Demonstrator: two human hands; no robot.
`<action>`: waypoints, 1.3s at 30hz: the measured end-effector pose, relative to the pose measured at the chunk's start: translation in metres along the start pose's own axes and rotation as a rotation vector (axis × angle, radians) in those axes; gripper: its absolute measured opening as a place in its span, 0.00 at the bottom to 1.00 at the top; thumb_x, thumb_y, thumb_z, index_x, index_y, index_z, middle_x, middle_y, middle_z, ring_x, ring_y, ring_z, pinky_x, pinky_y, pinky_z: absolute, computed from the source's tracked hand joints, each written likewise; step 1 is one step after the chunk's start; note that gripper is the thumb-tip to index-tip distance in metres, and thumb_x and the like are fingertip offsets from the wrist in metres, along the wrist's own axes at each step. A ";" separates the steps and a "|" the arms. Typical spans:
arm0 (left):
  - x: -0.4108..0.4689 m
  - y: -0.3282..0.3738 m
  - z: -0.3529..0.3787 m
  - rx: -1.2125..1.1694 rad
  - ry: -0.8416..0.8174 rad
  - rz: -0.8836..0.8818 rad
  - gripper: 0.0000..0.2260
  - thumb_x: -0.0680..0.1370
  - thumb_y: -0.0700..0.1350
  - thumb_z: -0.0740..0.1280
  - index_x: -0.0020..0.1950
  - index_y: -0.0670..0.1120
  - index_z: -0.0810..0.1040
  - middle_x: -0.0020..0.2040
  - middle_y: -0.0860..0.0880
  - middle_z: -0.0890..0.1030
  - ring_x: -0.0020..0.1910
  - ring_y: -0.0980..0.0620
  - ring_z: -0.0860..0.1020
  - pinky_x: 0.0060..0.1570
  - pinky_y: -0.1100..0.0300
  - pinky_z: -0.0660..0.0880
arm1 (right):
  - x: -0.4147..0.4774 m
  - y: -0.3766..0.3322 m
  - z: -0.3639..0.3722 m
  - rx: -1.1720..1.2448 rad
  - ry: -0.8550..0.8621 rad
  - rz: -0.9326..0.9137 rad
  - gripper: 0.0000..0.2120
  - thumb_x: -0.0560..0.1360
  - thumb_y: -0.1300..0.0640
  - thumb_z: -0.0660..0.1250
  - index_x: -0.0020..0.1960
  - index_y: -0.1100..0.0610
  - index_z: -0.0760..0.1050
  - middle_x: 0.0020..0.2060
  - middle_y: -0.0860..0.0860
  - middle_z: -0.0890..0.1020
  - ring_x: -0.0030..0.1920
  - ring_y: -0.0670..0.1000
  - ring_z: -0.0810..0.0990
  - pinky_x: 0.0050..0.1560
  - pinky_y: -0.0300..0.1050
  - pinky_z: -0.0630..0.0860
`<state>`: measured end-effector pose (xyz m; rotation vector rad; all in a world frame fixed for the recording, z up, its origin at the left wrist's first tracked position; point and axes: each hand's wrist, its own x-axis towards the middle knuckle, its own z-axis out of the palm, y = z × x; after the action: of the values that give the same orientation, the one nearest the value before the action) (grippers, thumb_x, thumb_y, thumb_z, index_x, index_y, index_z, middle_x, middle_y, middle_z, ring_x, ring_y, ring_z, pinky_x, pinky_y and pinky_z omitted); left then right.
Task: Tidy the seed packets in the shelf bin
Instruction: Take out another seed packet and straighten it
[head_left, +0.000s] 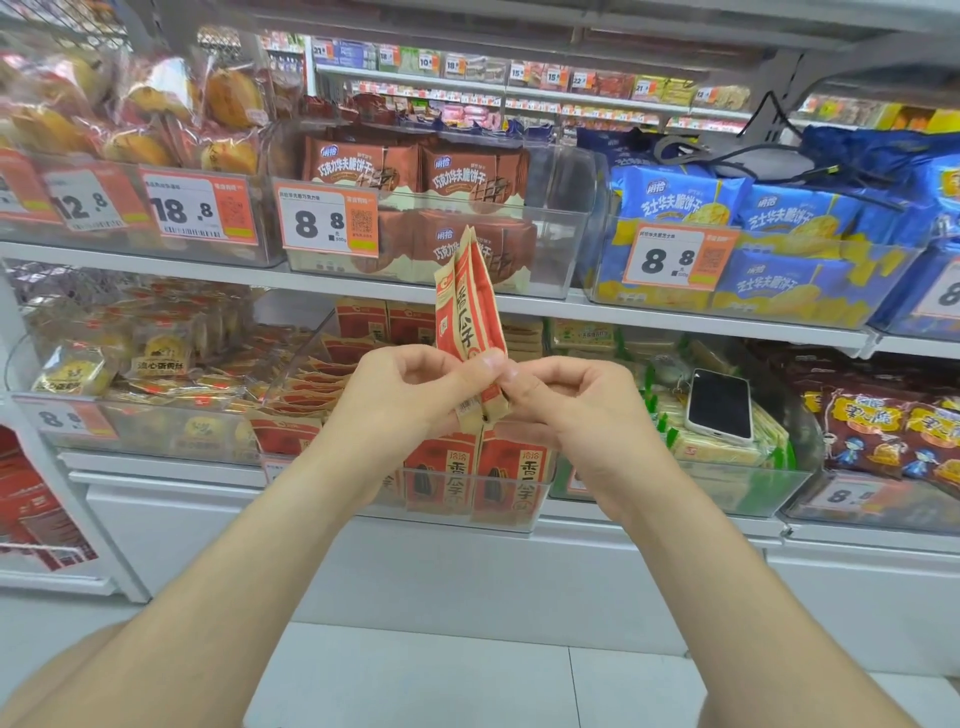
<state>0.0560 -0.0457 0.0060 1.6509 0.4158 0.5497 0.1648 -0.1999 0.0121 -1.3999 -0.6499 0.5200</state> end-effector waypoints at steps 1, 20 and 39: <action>-0.001 0.000 -0.001 0.034 0.002 0.007 0.26 0.68 0.65 0.80 0.52 0.44 0.86 0.51 0.50 0.90 0.53 0.51 0.88 0.59 0.46 0.84 | 0.001 0.001 -0.001 0.000 0.019 -0.007 0.10 0.79 0.58 0.75 0.53 0.66 0.85 0.45 0.60 0.89 0.48 0.58 0.90 0.45 0.46 0.87; 0.002 -0.001 -0.001 -0.140 0.018 -0.029 0.25 0.68 0.56 0.82 0.54 0.45 0.75 0.54 0.43 0.88 0.53 0.43 0.88 0.58 0.43 0.85 | 0.014 0.021 -0.002 -0.550 -0.076 -0.312 0.09 0.83 0.50 0.69 0.45 0.50 0.77 0.41 0.55 0.86 0.42 0.66 0.85 0.41 0.70 0.82; -0.010 0.001 0.021 -0.065 -0.136 -0.087 0.10 0.87 0.46 0.66 0.46 0.50 0.80 0.43 0.50 0.85 0.43 0.51 0.83 0.47 0.49 0.78 | 0.019 0.012 -0.005 -0.307 0.120 -0.209 0.12 0.86 0.58 0.64 0.47 0.58 0.81 0.45 0.58 0.87 0.49 0.61 0.87 0.51 0.61 0.86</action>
<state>0.0598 -0.0681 0.0041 1.5894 0.3649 0.3798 0.1822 -0.1895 0.0020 -1.6137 -0.7911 0.1725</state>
